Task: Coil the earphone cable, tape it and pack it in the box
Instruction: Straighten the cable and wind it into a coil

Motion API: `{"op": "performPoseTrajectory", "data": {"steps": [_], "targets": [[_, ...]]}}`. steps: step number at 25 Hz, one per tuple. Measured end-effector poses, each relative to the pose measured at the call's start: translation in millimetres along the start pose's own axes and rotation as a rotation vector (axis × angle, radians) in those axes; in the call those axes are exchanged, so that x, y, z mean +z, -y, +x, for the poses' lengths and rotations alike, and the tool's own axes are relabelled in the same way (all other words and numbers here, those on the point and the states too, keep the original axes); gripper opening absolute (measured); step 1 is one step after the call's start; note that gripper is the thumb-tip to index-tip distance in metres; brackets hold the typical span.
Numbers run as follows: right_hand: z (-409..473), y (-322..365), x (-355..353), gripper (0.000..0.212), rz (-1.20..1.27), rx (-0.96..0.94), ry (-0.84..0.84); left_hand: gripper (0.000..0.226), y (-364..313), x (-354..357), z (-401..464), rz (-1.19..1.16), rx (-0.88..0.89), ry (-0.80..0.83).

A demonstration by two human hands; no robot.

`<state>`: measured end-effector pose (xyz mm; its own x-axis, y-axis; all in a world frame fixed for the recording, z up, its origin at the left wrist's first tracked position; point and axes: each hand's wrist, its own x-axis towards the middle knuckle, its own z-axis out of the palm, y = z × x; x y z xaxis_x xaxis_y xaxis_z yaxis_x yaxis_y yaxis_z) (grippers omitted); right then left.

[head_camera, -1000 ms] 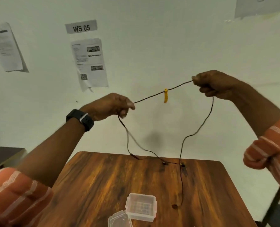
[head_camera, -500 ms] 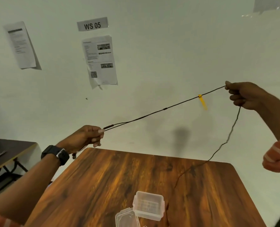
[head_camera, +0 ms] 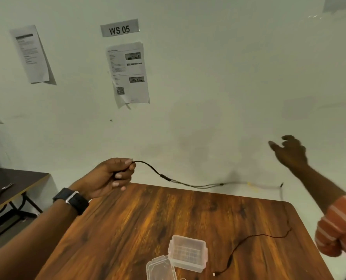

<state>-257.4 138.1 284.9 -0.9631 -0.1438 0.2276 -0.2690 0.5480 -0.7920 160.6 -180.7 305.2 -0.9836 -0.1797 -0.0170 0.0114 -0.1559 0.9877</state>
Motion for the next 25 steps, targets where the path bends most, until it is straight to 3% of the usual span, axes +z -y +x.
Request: {"op": "performPoseTrajectory", "data": {"steps": [1, 3, 6, 9, 11, 13, 15, 16, 18, 21, 23, 25], "targets": [[-30, 23, 12, 0.047, 0.083, -0.143, 0.06, 0.021, -3, 19, 9, -0.092, 0.037, 0.051], [-103, 74, 33, 0.051, 0.513, -0.322, 0.387, 0.02, -12, 62, 28, -0.233, 0.121, 0.125], [-197, 110, 64, 0.076, 0.781, -0.374, 0.894, 0.03, -27, 107, 57, -0.425, 0.29, 0.161], [-251, 98, 85, 0.041, 0.774, -0.328, 1.067, 0.046, -49, 123, 77, -0.524, 0.49, 0.041], [-260, 88, 75, 0.024, 0.799, -0.346, 0.997, 0.048, -63, 118, 85, -0.363, 0.611, -0.147], [-252, 90, 50, 0.023, 0.812, -0.404, 0.822, 0.047, -68, 113, 87, 0.19, 0.655, -0.367], [-231, 102, 18, 0.021, 0.755, -0.513, 0.625, 0.049, -56, 116, 87, 0.732, 0.577, -0.325], [-217, 110, 3, 0.018, 0.7, -0.572, 0.553, 0.049, -43, 119, 87, 0.83, 0.501, -0.217], [-189, 129, -23, 0.015, 0.601, -0.665, 0.48, 0.043, -23, 132, 80, 0.678, 0.35, 0.022], [-149, 137, -29, 0.019, 0.573, -0.645, 0.532, 0.049, -11, 154, 75, 0.16, 0.266, 0.282], [-133, 130, -16, 0.02, 0.647, -0.572, 0.605, 0.054, -16, 169, 77, -0.104, 0.285, 0.357], [-130, 116, 3, 0.02, 0.732, -0.489, 0.662, 0.056, -26, 178, 86, -0.259, 0.375, 0.33]]}}
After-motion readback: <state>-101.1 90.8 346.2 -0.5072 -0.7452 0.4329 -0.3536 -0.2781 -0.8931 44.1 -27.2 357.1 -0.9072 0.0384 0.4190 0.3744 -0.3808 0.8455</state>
